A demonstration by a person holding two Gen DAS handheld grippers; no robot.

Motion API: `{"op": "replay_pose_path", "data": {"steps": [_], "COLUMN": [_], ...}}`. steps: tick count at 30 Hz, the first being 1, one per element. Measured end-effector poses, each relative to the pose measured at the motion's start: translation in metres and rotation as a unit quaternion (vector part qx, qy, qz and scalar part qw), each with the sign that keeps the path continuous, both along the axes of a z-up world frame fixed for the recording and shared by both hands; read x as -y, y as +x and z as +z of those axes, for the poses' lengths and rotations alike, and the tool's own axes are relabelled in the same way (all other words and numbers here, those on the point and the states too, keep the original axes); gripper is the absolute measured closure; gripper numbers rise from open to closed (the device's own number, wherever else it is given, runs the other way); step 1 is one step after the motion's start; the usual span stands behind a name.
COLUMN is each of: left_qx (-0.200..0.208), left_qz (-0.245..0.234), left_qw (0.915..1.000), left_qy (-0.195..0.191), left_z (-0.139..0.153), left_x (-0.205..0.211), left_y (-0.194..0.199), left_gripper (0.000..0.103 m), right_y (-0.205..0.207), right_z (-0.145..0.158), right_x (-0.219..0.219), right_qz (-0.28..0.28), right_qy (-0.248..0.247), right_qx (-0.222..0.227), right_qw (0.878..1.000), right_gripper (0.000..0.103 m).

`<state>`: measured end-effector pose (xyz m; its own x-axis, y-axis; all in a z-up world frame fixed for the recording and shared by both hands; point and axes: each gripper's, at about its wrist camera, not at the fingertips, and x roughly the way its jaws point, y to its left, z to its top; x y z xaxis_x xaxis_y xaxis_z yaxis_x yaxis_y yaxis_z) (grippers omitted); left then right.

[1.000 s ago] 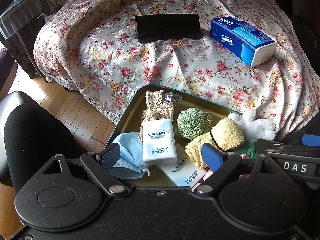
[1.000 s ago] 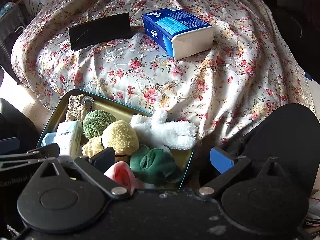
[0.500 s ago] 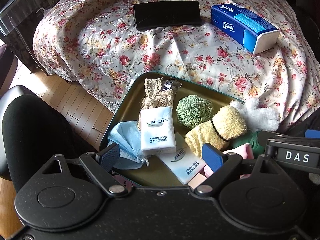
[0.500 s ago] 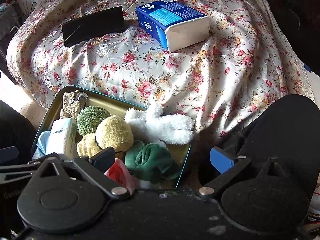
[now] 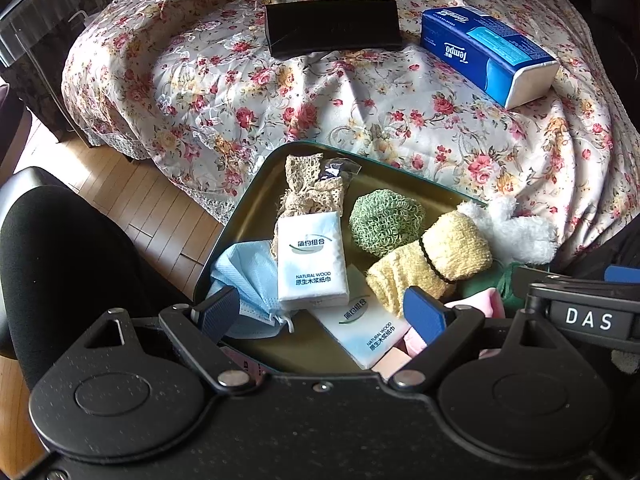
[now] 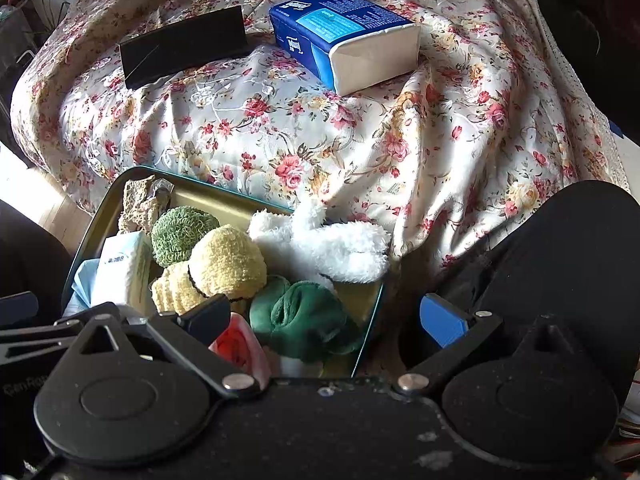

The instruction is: Organize soft objects

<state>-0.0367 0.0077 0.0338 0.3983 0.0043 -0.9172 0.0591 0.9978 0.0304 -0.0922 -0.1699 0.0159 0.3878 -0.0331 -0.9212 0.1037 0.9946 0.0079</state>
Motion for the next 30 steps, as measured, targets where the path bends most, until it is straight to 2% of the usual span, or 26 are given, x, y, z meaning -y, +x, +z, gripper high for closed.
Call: {"op": "replay_pose_path", "data": {"steps": [30], "left_qx": [-0.005], "left_qz": [0.006], "left_qw": [1.0000], "left_qy": [-0.002], "left_z": [-0.0040], "left_x": [-0.0002], "left_y": [0.0048], "left_gripper": [0.017], "right_y": [0.0052], "right_z": [-0.0010], "right_x": [-0.0002], "right_qz": [0.000], "right_qy": [-0.003], "right_qx": [-0.005], "right_qw": [1.000], "right_gripper": [0.001]}}
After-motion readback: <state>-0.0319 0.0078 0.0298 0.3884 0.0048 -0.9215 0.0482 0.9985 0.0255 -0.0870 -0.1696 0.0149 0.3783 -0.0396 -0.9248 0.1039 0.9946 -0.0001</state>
